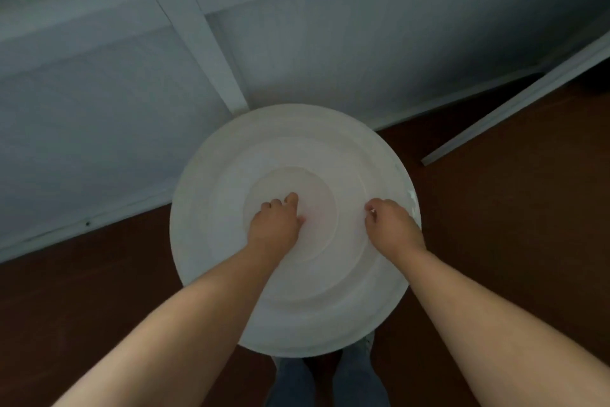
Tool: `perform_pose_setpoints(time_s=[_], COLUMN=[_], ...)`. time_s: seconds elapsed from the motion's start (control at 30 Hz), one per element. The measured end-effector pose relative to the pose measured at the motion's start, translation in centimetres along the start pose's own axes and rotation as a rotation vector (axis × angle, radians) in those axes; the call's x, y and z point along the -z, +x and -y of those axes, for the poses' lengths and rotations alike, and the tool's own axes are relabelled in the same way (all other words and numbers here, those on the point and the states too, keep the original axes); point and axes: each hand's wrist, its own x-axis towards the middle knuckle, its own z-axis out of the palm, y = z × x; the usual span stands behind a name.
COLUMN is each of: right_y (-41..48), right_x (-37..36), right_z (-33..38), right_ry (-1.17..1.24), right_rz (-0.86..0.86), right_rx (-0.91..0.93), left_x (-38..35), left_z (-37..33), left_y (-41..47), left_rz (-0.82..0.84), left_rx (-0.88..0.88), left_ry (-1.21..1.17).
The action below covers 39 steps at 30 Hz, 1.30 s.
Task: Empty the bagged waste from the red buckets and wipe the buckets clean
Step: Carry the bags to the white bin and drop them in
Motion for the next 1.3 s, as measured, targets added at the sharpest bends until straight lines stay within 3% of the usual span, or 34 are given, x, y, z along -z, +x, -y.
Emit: perform_pose_setpoints(time_s=[0.47, 0.6, 0.73, 0.9, 1.07, 1.3], right_y=[-1.7, -5.0, -8.5, -15.1, -22.7, -32.1], right_x=[0.9, 3.2, 6.9, 10.9, 12.4, 12.5], right_z=[1.8, 4.7, 9.4, 16.7, 23.8, 33.5], right_ry=[0.001, 0.169, 0.109, 0.093, 0.217, 0.184], right_rz=[0.036, 0.076, 0.133, 0.176, 0.249, 0.369], right_rx=[-0.072, -0.124, -0.087, -0.052, 0.054, 0.241], left_x=[0.4, 3.3, 9.0, 16.6, 20.8, 23.1], left_z=[0.5, 2.6, 4.1, 5.8, 8.6, 15.2], left_y=[-1.4, -4.7, -8.2, -16.7, -26.5, -41.9], left_rz=[0.075, 0.035, 0.049, 0.034, -0.094, -0.274], left_rx=[0.029, 0.061, 0.149, 0.183, 0.241, 0.508], left_ry=[-0.121, -0.011, -0.08, -0.262, -0.512, -0.807])
